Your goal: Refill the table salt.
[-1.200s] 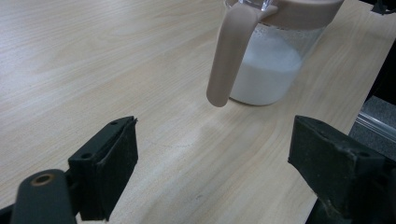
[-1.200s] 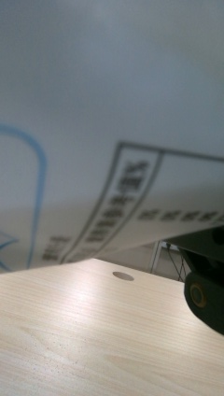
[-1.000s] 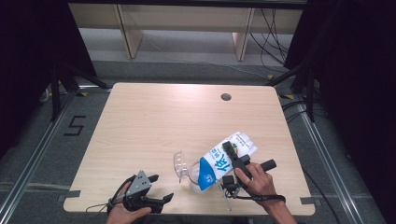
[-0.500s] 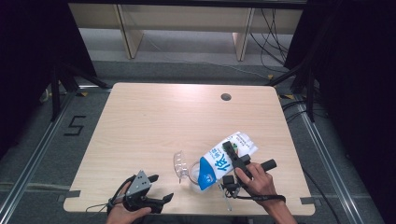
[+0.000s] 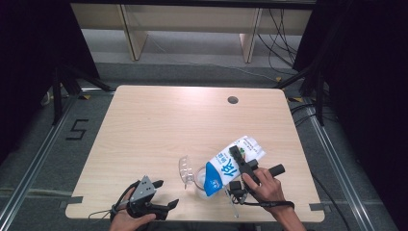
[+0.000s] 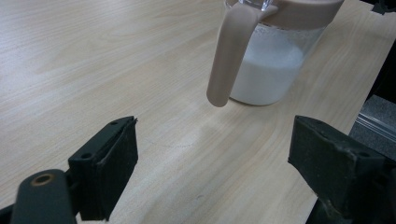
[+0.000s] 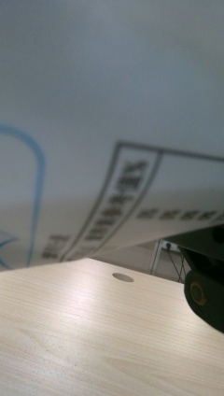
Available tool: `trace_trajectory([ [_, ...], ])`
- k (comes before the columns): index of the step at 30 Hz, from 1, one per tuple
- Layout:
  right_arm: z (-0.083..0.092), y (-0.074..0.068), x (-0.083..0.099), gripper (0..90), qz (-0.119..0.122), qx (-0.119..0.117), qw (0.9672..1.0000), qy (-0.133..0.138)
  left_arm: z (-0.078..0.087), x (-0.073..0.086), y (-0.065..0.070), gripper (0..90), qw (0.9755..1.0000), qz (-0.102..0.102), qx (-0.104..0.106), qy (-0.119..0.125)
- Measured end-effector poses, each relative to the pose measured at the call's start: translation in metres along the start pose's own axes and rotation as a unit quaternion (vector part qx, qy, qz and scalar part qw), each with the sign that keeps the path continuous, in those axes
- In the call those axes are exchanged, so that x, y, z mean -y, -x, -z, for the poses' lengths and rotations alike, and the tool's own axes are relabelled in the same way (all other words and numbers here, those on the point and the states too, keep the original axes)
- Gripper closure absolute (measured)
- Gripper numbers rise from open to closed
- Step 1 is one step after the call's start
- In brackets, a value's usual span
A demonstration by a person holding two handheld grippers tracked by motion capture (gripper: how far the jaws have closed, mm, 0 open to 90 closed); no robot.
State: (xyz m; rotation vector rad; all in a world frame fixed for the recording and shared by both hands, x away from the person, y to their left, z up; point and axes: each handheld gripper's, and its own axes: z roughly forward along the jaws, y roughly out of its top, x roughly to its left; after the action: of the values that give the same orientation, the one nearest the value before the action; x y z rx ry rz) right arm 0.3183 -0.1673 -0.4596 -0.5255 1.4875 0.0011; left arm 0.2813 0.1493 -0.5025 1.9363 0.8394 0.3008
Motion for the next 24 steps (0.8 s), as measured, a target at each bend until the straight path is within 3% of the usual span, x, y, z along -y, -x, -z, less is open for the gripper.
trace_trajectory([
  [3,-0.0005,-0.0005,0.0002,77.7,0.002,0.005,1.0,0.004,0.0002,-0.0004,-0.0006,15.1,1.0,-0.009,0.0,0.001],
  [23,-0.0004,-0.0005,-0.0004,78.0,0.009,0.005,0.9999,0.004,0.0004,-0.0003,-0.0007,15.1,0.9999,-0.01,-0.004,-0.002],
  [24,0.0002,-0.0029,-0.0001,78.0,-0.006,0.001,1.0,-0.002,0.0003,-0.0003,-0.0009,15.1,0.9999,-0.01,-0.003,-0.002],
])
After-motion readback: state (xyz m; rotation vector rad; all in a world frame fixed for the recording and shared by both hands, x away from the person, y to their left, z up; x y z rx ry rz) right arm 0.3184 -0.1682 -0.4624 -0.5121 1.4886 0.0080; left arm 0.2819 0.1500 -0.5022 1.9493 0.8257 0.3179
